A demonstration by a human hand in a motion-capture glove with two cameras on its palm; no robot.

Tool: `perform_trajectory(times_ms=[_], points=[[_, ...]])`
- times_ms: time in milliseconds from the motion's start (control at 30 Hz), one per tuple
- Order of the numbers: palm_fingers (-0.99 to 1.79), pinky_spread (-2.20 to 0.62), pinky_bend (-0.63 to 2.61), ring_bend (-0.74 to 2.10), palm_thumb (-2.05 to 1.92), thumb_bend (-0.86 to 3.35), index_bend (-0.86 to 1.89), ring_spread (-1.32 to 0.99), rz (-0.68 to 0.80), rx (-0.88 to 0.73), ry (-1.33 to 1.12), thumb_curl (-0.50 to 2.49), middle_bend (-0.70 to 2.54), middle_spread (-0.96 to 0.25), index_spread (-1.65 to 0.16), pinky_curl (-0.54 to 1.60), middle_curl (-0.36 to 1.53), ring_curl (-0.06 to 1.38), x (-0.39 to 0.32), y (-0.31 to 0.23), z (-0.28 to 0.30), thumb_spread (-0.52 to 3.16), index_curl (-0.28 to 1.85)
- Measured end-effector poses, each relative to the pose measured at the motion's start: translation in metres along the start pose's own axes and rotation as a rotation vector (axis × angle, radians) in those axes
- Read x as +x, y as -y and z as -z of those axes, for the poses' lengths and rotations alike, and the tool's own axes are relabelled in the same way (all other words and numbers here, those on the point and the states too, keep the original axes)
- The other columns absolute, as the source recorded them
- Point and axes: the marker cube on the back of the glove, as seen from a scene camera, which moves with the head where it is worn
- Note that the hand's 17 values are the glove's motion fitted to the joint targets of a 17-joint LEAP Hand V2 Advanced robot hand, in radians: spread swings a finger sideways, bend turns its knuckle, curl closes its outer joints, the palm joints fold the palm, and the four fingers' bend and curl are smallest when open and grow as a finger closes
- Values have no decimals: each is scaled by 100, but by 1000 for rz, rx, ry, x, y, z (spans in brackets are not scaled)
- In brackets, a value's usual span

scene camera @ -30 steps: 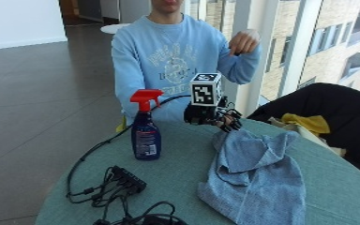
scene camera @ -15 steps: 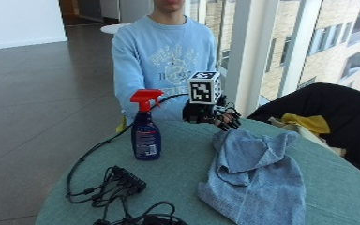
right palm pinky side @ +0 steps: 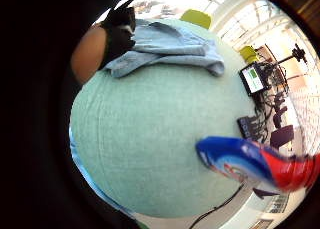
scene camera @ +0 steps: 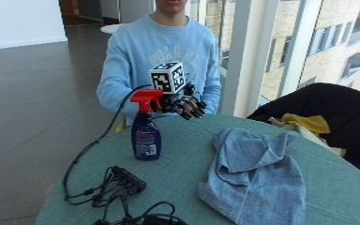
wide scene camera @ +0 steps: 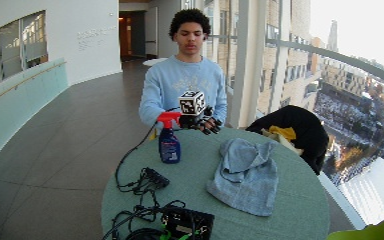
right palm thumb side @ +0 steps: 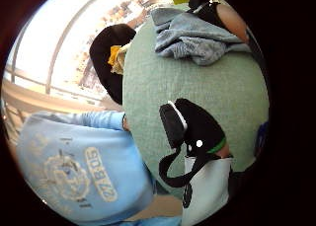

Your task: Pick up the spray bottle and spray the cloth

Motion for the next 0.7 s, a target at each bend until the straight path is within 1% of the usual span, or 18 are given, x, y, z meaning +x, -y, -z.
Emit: perform_trajectory(times_ms=[200,400,567,700], points=[[62,20,22,27,59,12,16,-4,-64,57,36,25,27,-10,-41,28,33,26,12,-67,17,116,28],[66,19,20,26,61,9,16,-4,-151,85,9,26,26,-11,-41,29,34,27,38,-136,34,116,29],[67,19,19,26,62,6,15,-5,-222,82,38,26,26,-11,-40,30,35,28,64,-170,43,116,29],[68,19,19,26,63,4,15,-5,-259,102,110,27,25,-11,-40,30,36,29,87,-181,50,116,29]])
